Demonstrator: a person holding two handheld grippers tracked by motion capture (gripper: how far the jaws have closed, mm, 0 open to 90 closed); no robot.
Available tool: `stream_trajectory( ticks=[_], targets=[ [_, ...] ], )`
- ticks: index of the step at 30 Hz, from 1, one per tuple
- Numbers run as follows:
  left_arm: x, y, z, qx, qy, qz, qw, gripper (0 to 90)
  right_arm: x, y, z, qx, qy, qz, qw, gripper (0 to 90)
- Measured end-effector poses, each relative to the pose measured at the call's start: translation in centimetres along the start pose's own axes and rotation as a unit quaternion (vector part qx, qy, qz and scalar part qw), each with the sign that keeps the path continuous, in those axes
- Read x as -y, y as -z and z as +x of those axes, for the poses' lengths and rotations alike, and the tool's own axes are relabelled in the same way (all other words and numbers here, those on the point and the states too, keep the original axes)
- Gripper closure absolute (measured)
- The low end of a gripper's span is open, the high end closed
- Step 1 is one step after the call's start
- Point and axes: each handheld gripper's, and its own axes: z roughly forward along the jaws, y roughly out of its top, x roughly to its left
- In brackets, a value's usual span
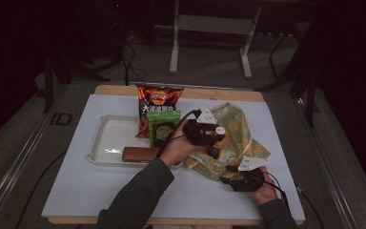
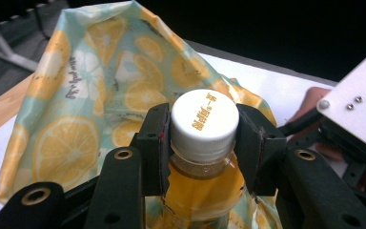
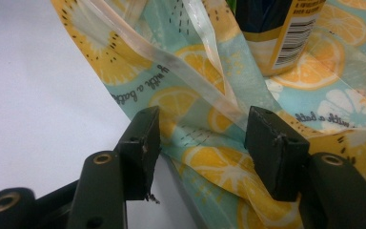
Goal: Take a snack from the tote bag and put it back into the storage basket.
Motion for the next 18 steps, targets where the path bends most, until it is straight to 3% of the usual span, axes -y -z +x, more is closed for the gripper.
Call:
stream_trajectory(
  ticks=[4,6,12,14,18],
  targets=[
    [0.0,-0.1,-1.1,-0.035,0.020,-0.003,0.9992,57.9,0.0,0.0,0.0,-0.001,-0.001,-0.001,1.0000,45.7],
    [0.1,-0.1,-1.2,-0.036,0.019,-0.005,0.9992,57.9,0.0,0.0,0.0,0.000,-0.001,-0.001,1.0000,45.7],
    [0.3,-0.1,0.1,0.013,-0.011,-0.007,0.9998,55.3,0.0,0.0,0.0,0.000,0.000,0.000,1.0000,45.7],
    [0.3,-0.2,0.3,0.018,-0.012,-0.009,0.9997,53.9,0.0,0.0,0.0,-0.001,-0.001,-0.001,1.0000,45.7],
    [0.7,-0.5,1.3,0.050,-0.013,-0.026,0.9983,51.5,0.0,0.0,0.0,0.000,-0.001,0.001,1.0000,45.7]
  ],
)
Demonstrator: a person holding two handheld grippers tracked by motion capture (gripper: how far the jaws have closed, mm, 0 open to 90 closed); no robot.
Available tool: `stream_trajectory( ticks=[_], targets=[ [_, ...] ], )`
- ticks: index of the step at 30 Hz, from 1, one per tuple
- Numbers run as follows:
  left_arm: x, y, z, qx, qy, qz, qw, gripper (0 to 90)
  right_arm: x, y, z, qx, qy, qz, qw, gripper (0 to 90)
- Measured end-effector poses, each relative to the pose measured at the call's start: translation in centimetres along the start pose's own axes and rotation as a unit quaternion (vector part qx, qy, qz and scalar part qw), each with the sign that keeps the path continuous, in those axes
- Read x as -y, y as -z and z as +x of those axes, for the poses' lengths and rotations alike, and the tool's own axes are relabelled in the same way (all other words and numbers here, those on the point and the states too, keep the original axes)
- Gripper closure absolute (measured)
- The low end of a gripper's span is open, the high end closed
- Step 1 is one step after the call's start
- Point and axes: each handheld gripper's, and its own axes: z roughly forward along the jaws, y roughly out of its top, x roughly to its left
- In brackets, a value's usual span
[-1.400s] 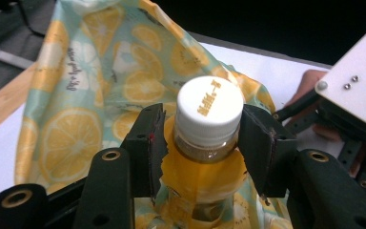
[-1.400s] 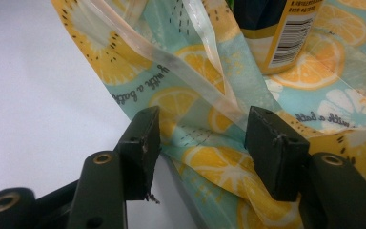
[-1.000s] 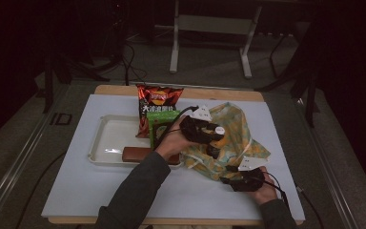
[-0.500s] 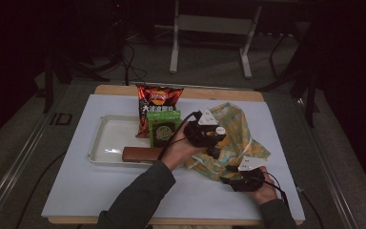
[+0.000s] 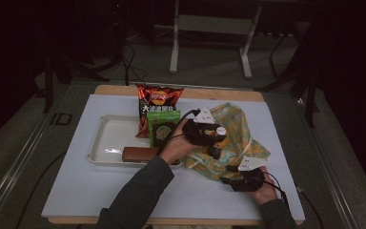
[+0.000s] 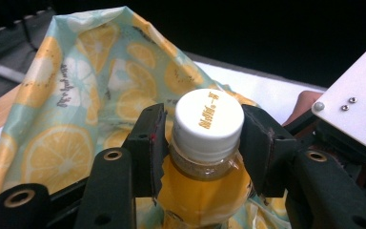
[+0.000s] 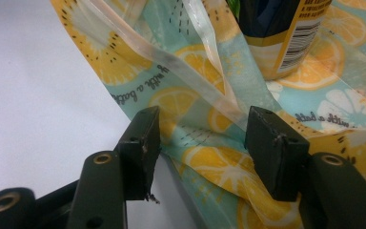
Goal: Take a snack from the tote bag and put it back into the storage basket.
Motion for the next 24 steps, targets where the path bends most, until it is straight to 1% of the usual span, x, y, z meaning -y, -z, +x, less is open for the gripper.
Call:
stream_trajectory(
  ticks=[3,6,9,10,14,18,20,21,24],
  targets=[
    [0.0,-0.2,0.7,0.023,0.004,-0.004,0.9997,51.7,0.0,0.0,0.0,-0.001,0.000,0.000,1.0000,45.7],
    [-0.3,-0.5,0.8,0.033,-0.008,0.002,0.9994,53.5,0.0,0.0,0.0,-0.001,-0.001,-0.001,1.0000,45.7],
    [-0.5,-0.7,0.8,0.036,-0.021,0.004,0.9991,56.6,0.0,0.0,0.0,-0.001,-0.001,-0.001,1.0000,45.7],
    [-0.5,-0.7,0.7,0.036,-0.021,0.004,0.9991,56.9,0.0,0.0,0.0,-0.001,-0.001,-0.001,1.0000,45.7],
    [-0.4,-0.6,0.9,0.040,-0.019,0.002,0.9990,57.1,0.0,0.0,0.0,-0.001,-0.001,-0.001,1.0000,45.7],
    [-0.3,-0.6,1.1,0.047,-0.008,0.003,0.9988,54.8,0.0,0.0,0.0,0.000,0.000,0.000,1.0000,45.7],
    [-0.3,-0.6,1.2,0.047,-0.009,0.004,0.9988,53.9,0.0,0.0,0.0,-0.001,-0.001,-0.001,1.0000,45.7],
    [-0.2,-0.5,1.3,0.048,-0.005,0.002,0.9988,53.9,0.0,0.0,0.0,-0.001,-0.001,-0.001,1.0000,45.7],
    [-0.3,-0.5,1.2,0.048,-0.003,0.001,0.9988,54.9,0.0,0.0,0.0,-0.001,-0.001,-0.001,1.0000,45.7]
  ],
)
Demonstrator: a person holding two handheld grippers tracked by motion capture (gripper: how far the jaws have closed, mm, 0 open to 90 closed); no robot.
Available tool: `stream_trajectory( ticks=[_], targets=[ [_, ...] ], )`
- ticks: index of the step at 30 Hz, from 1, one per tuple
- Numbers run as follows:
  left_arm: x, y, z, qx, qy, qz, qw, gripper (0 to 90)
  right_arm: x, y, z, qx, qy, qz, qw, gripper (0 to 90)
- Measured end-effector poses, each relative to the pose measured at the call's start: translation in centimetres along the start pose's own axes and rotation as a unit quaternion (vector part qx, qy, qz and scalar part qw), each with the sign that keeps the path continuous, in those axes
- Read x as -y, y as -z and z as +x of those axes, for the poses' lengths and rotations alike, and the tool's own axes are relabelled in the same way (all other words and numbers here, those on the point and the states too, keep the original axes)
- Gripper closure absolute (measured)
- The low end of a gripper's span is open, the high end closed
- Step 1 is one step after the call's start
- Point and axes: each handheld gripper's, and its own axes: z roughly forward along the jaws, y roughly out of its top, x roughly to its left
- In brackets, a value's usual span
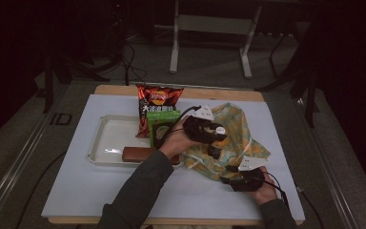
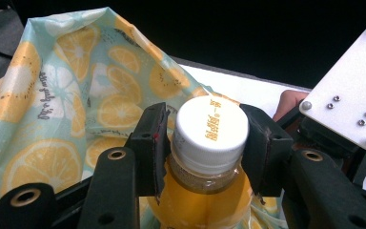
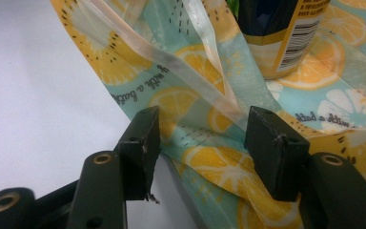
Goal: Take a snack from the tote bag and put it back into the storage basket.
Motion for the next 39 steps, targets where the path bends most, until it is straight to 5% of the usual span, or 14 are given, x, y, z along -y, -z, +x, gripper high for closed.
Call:
stream_trajectory(
  ticks=[20,39],
  targets=[
    [-1.0,0.1,-1.1,-0.059,0.012,0.025,0.9979,57.9,0.0,0.0,0.0,0.000,0.001,0.000,1.0000,45.7],
    [-2.9,2.4,-2.8,-0.065,0.006,0.000,0.9978,57.9,0.0,0.0,0.0,0.001,0.001,-0.001,1.0000,45.7]
  ],
)
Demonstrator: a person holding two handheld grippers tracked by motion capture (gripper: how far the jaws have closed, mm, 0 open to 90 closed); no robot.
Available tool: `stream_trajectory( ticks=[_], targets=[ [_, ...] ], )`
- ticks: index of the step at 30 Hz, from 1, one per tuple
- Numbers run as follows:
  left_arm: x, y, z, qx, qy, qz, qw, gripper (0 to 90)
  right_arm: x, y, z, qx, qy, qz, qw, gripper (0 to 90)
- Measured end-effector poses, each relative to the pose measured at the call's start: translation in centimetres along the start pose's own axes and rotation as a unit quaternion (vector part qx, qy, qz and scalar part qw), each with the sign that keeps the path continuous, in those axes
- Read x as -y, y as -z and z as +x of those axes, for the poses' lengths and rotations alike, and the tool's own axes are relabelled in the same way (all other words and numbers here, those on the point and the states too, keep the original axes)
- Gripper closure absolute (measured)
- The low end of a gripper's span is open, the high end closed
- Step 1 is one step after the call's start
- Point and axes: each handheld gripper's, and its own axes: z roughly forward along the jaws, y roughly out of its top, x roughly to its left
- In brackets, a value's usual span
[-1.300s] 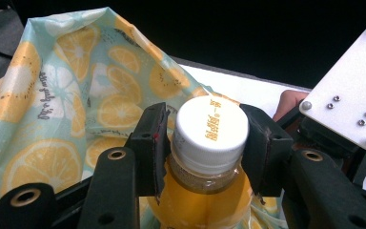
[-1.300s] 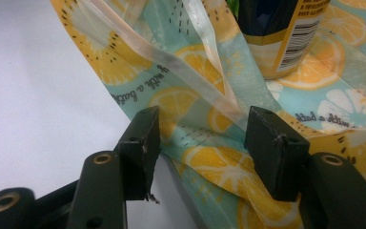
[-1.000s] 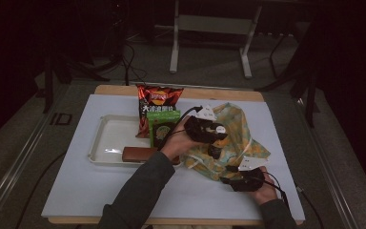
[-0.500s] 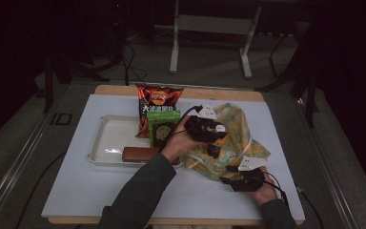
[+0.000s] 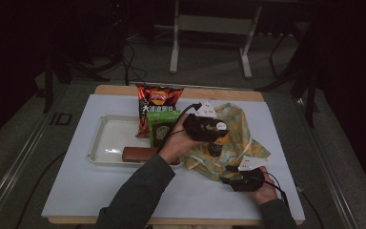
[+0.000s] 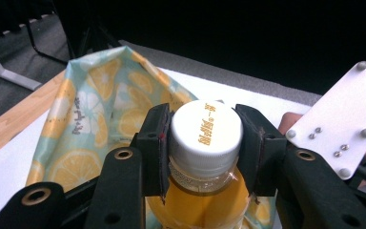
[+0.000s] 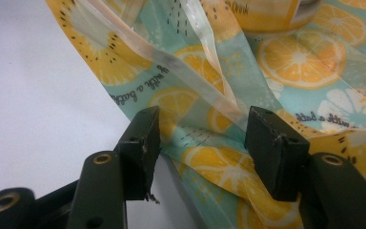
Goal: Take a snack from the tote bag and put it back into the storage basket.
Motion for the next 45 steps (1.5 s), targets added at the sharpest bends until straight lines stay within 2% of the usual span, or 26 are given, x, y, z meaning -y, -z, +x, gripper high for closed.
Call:
stream_trajectory(
  ticks=[15,21,31,45],
  targets=[
    [-1.2,2.5,-0.9,0.003,0.004,-0.024,0.9997,58.0,0.0,0.0,0.0,0.000,0.000,0.000,1.0000,45.7],
    [-1.4,3.3,-1.1,-0.002,0.002,-0.025,0.9997,58.0,0.0,0.0,0.0,0.000,0.000,0.001,1.0000,45.7],
    [-1.6,4.7,-1.0,-0.007,0.002,-0.032,0.9995,58.0,0.0,0.0,0.0,0.000,-0.001,0.001,1.0000,45.7],
    [-1.1,6.5,0.0,-0.016,0.012,-0.036,0.9992,58.0,0.0,0.0,0.0,-0.001,-0.001,0.001,1.0000,45.7]
  ],
)
